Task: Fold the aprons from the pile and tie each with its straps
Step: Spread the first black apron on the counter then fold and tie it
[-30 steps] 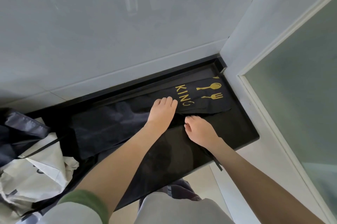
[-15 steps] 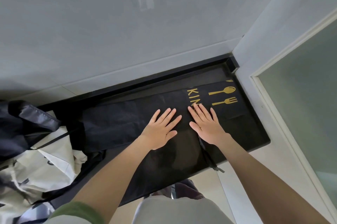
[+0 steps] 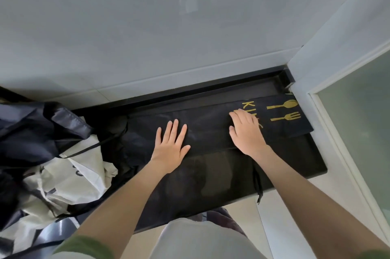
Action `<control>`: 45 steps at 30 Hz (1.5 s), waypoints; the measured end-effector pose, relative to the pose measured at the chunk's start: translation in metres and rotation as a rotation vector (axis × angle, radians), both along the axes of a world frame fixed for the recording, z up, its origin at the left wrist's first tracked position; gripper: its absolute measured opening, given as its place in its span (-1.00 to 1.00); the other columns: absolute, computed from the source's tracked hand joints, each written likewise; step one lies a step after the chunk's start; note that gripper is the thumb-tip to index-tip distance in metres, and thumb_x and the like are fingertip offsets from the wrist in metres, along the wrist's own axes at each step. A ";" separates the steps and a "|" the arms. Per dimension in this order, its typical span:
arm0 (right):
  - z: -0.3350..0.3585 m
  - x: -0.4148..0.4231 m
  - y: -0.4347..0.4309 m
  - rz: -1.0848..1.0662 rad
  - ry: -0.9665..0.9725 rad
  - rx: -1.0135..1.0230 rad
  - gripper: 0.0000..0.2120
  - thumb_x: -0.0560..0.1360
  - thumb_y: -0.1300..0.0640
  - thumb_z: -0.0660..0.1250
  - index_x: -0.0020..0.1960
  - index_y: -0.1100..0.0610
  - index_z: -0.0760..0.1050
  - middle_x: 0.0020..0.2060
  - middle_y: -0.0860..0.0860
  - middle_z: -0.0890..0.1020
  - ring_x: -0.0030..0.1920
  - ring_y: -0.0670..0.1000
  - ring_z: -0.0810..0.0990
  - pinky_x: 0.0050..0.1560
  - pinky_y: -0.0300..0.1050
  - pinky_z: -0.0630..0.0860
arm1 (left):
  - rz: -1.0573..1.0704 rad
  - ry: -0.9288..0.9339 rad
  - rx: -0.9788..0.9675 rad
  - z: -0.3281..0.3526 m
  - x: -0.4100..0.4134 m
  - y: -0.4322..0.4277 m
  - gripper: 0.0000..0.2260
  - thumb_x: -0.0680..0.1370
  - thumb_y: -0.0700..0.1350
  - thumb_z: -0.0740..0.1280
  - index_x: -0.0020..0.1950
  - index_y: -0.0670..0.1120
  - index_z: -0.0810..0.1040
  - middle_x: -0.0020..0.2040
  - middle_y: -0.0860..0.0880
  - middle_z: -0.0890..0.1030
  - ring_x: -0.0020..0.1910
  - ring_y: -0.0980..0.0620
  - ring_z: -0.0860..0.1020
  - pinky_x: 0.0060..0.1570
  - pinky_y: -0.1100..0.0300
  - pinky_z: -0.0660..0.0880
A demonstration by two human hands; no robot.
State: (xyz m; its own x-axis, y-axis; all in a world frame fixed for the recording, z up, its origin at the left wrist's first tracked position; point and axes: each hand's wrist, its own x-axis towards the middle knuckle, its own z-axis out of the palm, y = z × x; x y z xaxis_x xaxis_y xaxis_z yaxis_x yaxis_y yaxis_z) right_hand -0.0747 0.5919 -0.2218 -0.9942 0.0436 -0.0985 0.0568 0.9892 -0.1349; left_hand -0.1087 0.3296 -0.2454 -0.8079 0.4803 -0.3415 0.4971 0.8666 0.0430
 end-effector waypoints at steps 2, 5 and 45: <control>-0.003 -0.015 -0.043 0.085 -0.023 -0.061 -0.52 0.62 0.08 0.18 0.51 0.16 0.25 0.44 0.13 0.37 0.47 0.13 0.29 0.45 0.06 0.17 | -0.033 -0.037 0.020 0.001 -0.002 0.000 -0.41 0.53 0.25 -0.35 0.50 0.00 -0.33 0.55 -0.09 -0.24 0.56 -0.12 -0.18 0.43 -0.07 -0.27; -0.016 -0.028 -0.093 0.191 -0.130 -0.047 -0.46 0.66 -0.05 0.00 0.58 0.04 -0.06 0.56 0.07 0.09 0.56 0.09 0.02 0.51 0.06 -0.08 | 0.068 -0.017 0.062 -0.001 -0.007 -0.012 -0.45 0.65 0.15 -0.17 0.54 -0.05 -0.29 0.55 -0.02 -0.27 0.56 -0.01 -0.22 0.44 0.06 -0.30; -0.004 -0.052 -0.167 -0.343 -0.254 -0.710 -0.85 0.64 0.14 0.16 -0.11 0.11 0.37 -0.21 -0.01 0.47 -0.22 -0.06 0.46 -0.16 -0.19 0.38 | 0.231 -0.213 0.582 0.039 -0.040 -0.048 -0.55 0.64 -0.27 0.10 0.54 -0.09 0.20 0.55 -0.03 0.18 0.54 0.03 0.11 0.51 0.18 -0.02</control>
State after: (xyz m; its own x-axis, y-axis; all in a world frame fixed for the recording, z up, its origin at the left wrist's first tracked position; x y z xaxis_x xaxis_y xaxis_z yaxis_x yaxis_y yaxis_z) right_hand -0.1269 0.4251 -0.2254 -0.8807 0.1832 -0.4368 0.4529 0.5954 -0.6636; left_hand -0.1491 0.2815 -0.2068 -0.8558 0.4571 -0.2421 0.2300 0.7556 0.6133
